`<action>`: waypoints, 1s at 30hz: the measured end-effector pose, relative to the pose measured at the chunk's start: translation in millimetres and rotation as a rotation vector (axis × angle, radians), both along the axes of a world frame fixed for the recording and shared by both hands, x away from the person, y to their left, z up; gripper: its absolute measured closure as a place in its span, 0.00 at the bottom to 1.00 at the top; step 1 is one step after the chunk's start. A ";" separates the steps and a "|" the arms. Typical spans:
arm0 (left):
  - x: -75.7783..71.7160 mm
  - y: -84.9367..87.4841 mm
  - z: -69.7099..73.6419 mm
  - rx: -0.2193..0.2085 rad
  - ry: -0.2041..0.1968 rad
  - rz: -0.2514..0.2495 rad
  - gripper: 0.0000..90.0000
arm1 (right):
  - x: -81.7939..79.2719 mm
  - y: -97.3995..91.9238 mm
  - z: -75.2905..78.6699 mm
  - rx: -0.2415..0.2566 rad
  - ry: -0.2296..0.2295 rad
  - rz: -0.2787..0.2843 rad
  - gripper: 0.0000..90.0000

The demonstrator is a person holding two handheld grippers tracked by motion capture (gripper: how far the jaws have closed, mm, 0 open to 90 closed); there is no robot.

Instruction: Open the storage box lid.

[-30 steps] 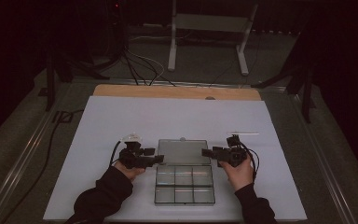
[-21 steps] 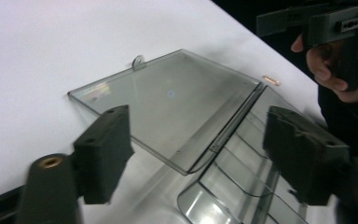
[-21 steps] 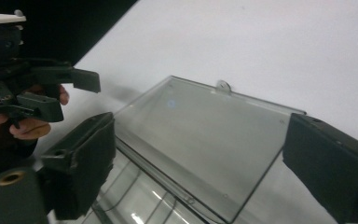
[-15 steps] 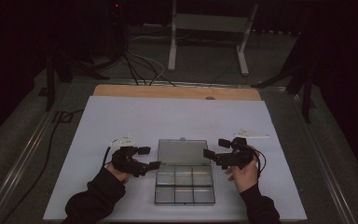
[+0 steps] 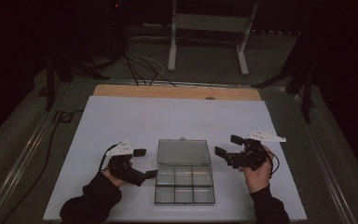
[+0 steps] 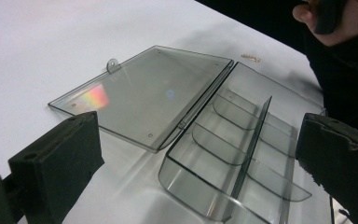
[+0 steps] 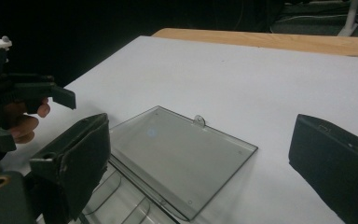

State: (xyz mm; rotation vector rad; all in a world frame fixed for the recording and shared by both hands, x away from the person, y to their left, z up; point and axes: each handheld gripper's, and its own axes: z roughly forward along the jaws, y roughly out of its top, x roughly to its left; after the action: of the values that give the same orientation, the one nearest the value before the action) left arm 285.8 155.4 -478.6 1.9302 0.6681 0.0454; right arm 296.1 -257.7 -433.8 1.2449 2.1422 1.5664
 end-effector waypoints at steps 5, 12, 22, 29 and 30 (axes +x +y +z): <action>-4.9 6.4 -1.0 0.007 -0.026 -0.007 0.02 | -1.9 -10.5 0.6 0.003 -0.026 -0.012 0.02; -10.9 11.7 -3.6 0.022 -0.022 -0.019 0.02 | -7.0 -25.4 4.0 -0.019 -0.054 -0.041 0.02; -19.3 20.8 -5.8 0.008 -0.025 -0.015 0.02 | -11.8 -53.5 -5.4 -0.062 -0.032 -0.014 0.02; -25.6 20.8 -11.0 0.028 -0.019 -0.023 0.02 | -14.9 -65.0 -13.6 -0.038 -0.015 0.023 0.02; -27.2 20.9 -12.5 0.027 -0.015 -0.029 0.02 | -15.0 -66.4 -15.0 -0.036 -0.009 0.032 0.02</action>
State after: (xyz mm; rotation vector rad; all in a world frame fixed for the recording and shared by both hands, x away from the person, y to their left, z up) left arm 258.6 176.3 -491.0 1.9633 0.6319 0.0507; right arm 281.0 -324.1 -448.8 1.1961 2.1851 1.5363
